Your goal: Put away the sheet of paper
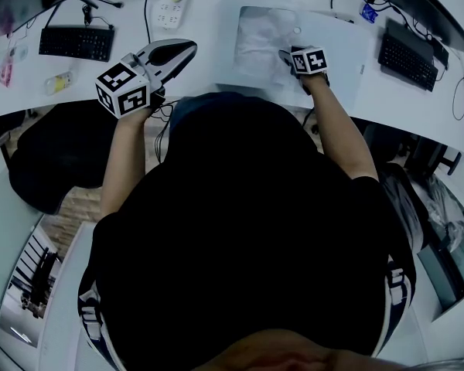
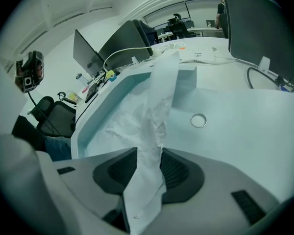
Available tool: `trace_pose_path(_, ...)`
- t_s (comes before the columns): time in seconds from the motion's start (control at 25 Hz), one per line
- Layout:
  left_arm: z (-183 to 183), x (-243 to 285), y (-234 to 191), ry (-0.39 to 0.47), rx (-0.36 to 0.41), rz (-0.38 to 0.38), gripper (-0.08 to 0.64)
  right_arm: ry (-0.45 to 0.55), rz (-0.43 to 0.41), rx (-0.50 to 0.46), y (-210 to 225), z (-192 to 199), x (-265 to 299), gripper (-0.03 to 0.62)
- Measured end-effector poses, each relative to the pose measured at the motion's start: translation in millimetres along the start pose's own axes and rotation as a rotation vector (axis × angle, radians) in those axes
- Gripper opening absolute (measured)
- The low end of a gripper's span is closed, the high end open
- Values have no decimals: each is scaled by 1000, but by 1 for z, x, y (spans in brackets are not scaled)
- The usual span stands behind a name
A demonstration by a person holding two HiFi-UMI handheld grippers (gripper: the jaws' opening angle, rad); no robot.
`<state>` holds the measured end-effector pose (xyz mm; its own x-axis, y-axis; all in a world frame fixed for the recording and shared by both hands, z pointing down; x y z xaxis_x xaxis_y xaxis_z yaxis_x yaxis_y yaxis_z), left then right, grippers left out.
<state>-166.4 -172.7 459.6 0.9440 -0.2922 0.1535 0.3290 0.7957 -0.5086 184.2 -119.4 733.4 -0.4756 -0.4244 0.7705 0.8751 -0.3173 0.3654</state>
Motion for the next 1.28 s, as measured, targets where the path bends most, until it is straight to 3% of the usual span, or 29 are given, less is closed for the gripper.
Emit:
trace_pose_path(0.32, 1, -4, 2, 1, 3, 7, 20, -32, -21, 10, -13, 16, 1, 156)
trace_pose_path(0.68, 0, -4, 7, 0, 9, 25, 20, 14, 26, 23, -6, 11, -15, 156)
trace_pose_path(0.96, -4, -1, 13, 0, 21, 43, 20, 106, 39, 48, -7, 1, -35, 156)
trace_pose_path(1.28, -5, 6, 24, -10, 35, 67, 20, 124, 58, 47, -3, 4, -53, 156)
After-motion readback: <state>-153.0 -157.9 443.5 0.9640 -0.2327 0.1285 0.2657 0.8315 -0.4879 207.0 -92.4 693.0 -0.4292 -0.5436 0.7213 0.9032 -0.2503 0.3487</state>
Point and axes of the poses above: the fingertips, and each gripper's own axes: x forward along the fingers, y to its right, z out of its underside, the point moved 8 cm from there along -x, backward along the fingers, and after that the axes turned 14 degrees about y, right-handed, at the moved point
